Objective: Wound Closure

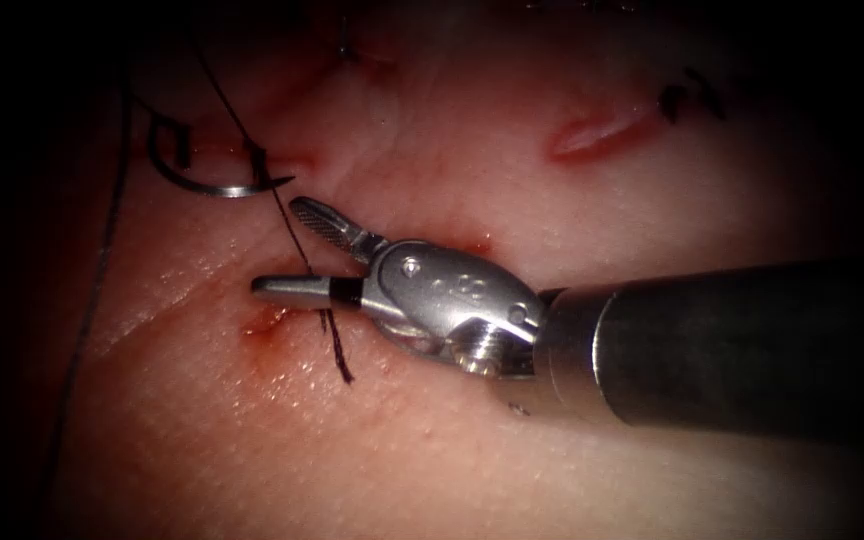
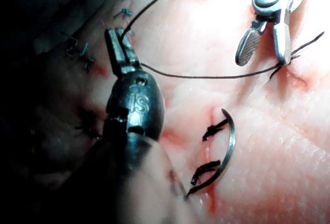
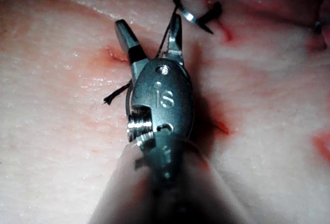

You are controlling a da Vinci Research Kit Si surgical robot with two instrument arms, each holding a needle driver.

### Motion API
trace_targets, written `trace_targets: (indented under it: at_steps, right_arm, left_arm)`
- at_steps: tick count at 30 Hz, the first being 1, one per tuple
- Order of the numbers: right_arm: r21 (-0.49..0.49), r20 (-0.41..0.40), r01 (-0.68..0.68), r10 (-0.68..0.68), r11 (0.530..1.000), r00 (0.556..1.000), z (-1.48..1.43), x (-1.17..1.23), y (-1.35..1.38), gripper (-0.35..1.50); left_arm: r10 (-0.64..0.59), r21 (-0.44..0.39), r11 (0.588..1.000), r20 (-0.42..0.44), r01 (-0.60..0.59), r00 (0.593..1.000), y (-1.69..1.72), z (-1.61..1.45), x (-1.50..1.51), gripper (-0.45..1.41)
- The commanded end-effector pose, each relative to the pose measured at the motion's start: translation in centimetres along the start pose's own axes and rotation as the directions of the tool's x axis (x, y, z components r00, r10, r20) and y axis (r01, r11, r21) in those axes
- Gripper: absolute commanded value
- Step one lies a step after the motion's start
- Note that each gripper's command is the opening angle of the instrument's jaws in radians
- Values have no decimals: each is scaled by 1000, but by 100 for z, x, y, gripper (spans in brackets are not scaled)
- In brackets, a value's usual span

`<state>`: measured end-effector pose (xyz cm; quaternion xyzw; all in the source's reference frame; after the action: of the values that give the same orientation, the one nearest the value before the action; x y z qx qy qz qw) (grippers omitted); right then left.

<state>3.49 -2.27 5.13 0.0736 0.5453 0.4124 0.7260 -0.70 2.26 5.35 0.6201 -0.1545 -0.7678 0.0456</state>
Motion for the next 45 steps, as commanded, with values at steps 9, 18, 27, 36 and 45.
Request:
trace_targets:
  at_steps: [9, 18, 27, 36, 45]
  right_arm:
    - [-4, 13, 17, -17, 1000, 1000, 28, -14, 4, 138]
    - [-1, 7, 13, -13, 1000, 1000, 43, -15, 2, 143]
    - [16, 9, 18, -18, 1000, 1000, 55, -14, -7, 143]
    - [14, 27, 56, -56, 998, 998, 67, -12, -10, 143]
    - [46, 45, 77, -79, 996, 996, 72, -14, -11, 123]
  left_arm:
    - [18, 4, 1000, 0, -18, 1000, -3, 9, 15, -45]
    - [18, 3, 1000, -1, -18, 1000, -3, 8, 31, -45]
    - [27, 5, 1000, -3, -27, 1000, -7, 11, 28, -45]
    - [30, 4, 1000, -4, -30, 1000, -4, 10, 30, -45]
    - [30, 4, 1000, -4, -30, 1000, -3, 10, 32, -45]
